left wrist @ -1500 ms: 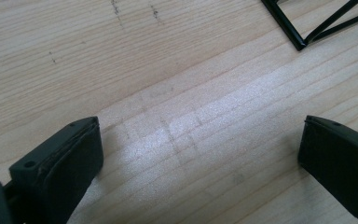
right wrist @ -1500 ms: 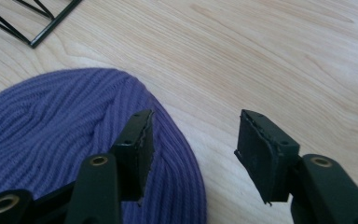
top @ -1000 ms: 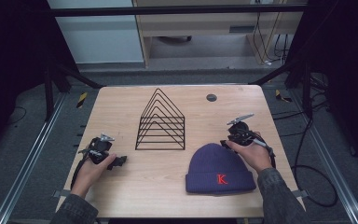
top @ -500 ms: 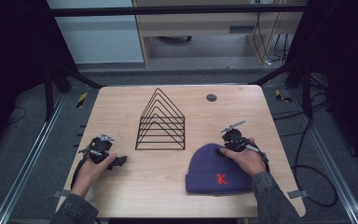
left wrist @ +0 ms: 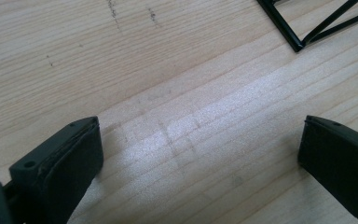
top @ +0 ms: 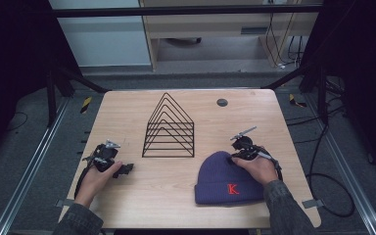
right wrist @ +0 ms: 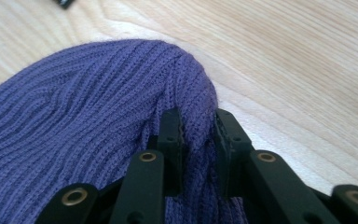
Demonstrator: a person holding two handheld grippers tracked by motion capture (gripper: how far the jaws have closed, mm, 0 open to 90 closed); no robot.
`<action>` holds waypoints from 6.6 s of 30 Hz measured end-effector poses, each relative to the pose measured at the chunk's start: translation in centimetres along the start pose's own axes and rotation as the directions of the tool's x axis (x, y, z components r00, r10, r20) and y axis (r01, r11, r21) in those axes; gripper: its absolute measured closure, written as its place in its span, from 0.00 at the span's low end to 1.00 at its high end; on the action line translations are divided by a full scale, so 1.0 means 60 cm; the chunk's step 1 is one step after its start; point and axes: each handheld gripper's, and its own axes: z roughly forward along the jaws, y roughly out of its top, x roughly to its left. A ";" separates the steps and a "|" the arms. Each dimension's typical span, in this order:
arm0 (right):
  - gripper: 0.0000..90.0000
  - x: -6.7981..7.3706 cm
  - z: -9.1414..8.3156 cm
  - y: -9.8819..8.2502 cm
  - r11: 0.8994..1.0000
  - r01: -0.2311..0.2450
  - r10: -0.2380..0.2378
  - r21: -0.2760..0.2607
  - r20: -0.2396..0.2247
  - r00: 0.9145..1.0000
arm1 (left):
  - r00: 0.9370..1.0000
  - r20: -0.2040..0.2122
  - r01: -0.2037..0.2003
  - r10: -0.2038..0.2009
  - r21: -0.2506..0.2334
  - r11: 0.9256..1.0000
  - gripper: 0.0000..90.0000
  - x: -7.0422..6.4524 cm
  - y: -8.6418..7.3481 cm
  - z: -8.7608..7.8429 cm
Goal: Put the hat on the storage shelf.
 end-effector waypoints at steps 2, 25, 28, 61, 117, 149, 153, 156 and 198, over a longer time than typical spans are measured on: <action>0.85 0.003 -0.004 -0.001 1.000 0.017 -0.017 -0.012 -0.001 1.000 | 1.000 0.000 0.000 0.000 0.000 1.000 0.00 0.000 0.000 0.000; 0.85 0.037 -0.160 -0.018 0.957 0.092 -0.088 -0.275 0.028 0.996 | 0.992 0.124 0.001 0.016 -0.130 0.992 0.09 -0.024 0.005 -0.045; 0.85 0.043 -0.173 -0.016 0.950 0.099 -0.094 -0.295 0.032 0.995 | 0.993 0.119 -0.005 0.023 -0.148 0.989 0.11 -0.024 0.005 -0.047; 0.85 0.094 -0.298 0.141 0.865 0.239 -0.213 -0.441 0.107 0.971 | 0.989 0.101 -0.065 0.108 -0.357 0.932 0.06 -0.023 0.151 -0.203; 0.85 0.241 -0.332 0.361 0.742 0.240 -0.258 -0.626 0.064 0.964 | 0.949 0.197 -0.149 0.247 -0.409 0.900 0.11 -0.084 0.259 -0.230; 0.85 0.251 -0.312 0.361 0.747 0.253 -0.294 -0.615 0.036 0.955 | 0.938 0.254 -0.121 0.236 -0.397 0.910 0.76 -0.070 0.258 -0.189; 0.85 0.228 -0.309 0.363 0.758 0.246 -0.266 -0.604 0.058 0.962 | 0.946 0.222 -0.129 0.235 -0.406 0.905 0.79 -0.072 0.258 -0.197; 0.85 0.210 -0.303 0.366 0.771 0.229 -0.239 -0.594 0.063 0.969 | 0.955 0.176 -0.148 0.238 -0.412 0.899 0.79 -0.073 0.259 -0.211; 0.82 0.198 -0.187 0.341 0.843 0.212 -0.224 -0.494 0.035 0.974 | 0.969 0.095 -0.187 0.226 -0.312 0.931 0.80 -0.040 0.209 -0.173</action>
